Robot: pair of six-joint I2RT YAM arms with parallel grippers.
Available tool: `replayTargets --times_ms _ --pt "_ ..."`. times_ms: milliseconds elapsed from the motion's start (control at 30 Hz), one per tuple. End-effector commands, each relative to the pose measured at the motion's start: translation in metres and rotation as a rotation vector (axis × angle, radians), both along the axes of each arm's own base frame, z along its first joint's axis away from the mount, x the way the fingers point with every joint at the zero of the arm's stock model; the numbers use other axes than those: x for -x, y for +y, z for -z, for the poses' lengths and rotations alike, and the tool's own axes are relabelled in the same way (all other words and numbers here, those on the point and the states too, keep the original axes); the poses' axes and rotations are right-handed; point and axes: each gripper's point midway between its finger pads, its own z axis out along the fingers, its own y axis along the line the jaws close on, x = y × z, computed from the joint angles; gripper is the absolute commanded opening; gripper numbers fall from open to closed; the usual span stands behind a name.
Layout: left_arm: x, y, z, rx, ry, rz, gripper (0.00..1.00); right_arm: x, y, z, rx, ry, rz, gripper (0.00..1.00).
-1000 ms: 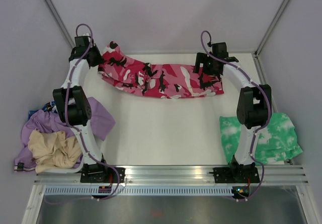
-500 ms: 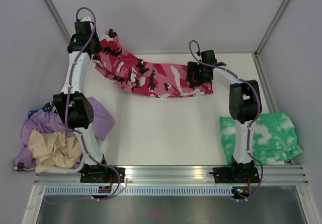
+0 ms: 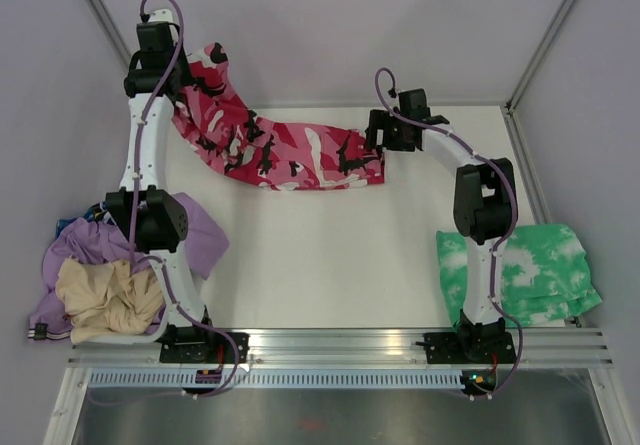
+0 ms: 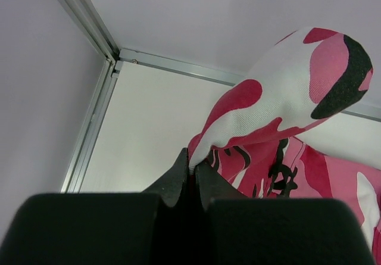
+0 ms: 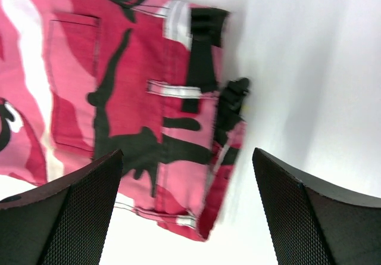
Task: Fold and stack the trousers
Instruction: Fold the trousers
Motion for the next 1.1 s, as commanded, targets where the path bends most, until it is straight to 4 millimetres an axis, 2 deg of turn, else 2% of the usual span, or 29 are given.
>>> replayTargets --times_ms 0,33,67,100,167,200,300,367,400,433,467,500,567,633,700,767,800,900,967,1067 --pt "-0.006 -0.017 -0.026 -0.085 -0.066 0.038 0.02 -0.001 -0.026 -0.032 -0.018 -0.045 0.071 0.96" --pt "-0.008 -0.047 -0.019 -0.101 -0.048 0.069 0.02 -0.004 -0.035 -0.033 -0.042 -0.048 0.096 0.96" --pt "-0.009 -0.056 -0.010 -0.094 -0.026 0.070 0.02 -0.001 -0.037 -0.034 -0.076 -0.038 0.103 0.96" --pt "-0.012 -0.073 0.004 -0.083 0.000 0.072 0.02 -0.002 -0.040 -0.045 -0.123 -0.043 0.136 0.96" --pt "-0.011 -0.089 0.019 -0.003 0.021 0.021 0.02 -0.007 -0.057 -0.058 -0.166 -0.062 0.177 0.96" --pt "-0.007 -0.100 0.023 -0.008 0.032 -0.013 0.02 -0.006 -0.063 -0.070 -0.168 -0.078 0.190 0.96" --pt "-0.002 -0.120 0.036 -0.003 0.039 -0.077 0.02 -0.006 -0.086 -0.088 -0.133 -0.111 0.220 0.97" --pt "0.000 -0.141 0.044 0.004 0.042 -0.092 0.02 0.004 -0.106 -0.082 -0.105 -0.074 0.243 0.97" --pt "0.004 -0.157 0.046 0.000 0.042 -0.080 0.02 0.008 -0.112 -0.086 -0.110 -0.074 0.258 0.97" --pt "0.005 -0.167 0.048 -0.001 0.041 -0.068 0.02 0.011 -0.136 -0.082 -0.116 -0.067 0.307 0.97" --pt "0.006 -0.176 0.052 -0.004 0.044 -0.058 0.02 0.020 -0.144 -0.070 -0.139 -0.027 0.338 0.97" --pt "0.008 -0.198 0.052 -0.001 0.033 -0.023 0.02 0.023 -0.162 -0.072 -0.157 -0.034 0.377 0.97" --pt "0.007 -0.222 0.059 0.034 0.032 0.008 0.02 0.034 -0.172 -0.061 -0.205 0.005 0.404 0.97" --pt "0.011 -0.255 0.062 0.094 0.019 0.044 0.02 0.037 -0.188 -0.063 -0.230 -0.003 0.436 0.97" --pt "0.016 -0.282 0.072 0.111 0.021 0.058 0.02 0.038 -0.195 -0.065 -0.241 -0.007 0.450 0.97" --pt "0.016 -0.300 0.081 0.156 0.014 0.058 0.02 0.037 -0.201 -0.068 -0.248 -0.015 0.454 0.97" --pt "0.017 -0.313 0.092 0.175 0.028 0.080 0.02 0.035 -0.204 -0.068 -0.256 -0.017 0.458 0.97" --pt "0.011 -0.344 0.108 0.306 0.031 0.129 0.02 0.035 -0.207 -0.067 -0.284 -0.016 0.460 0.97" --pt "0.006 -0.361 0.110 0.377 0.003 0.150 0.02 0.035 -0.213 -0.067 -0.289 -0.018 0.465 0.97" --pt "0.009 -0.390 0.121 0.399 -0.002 0.212 0.02 0.034 -0.222 -0.066 -0.288 -0.023 0.478 0.97"
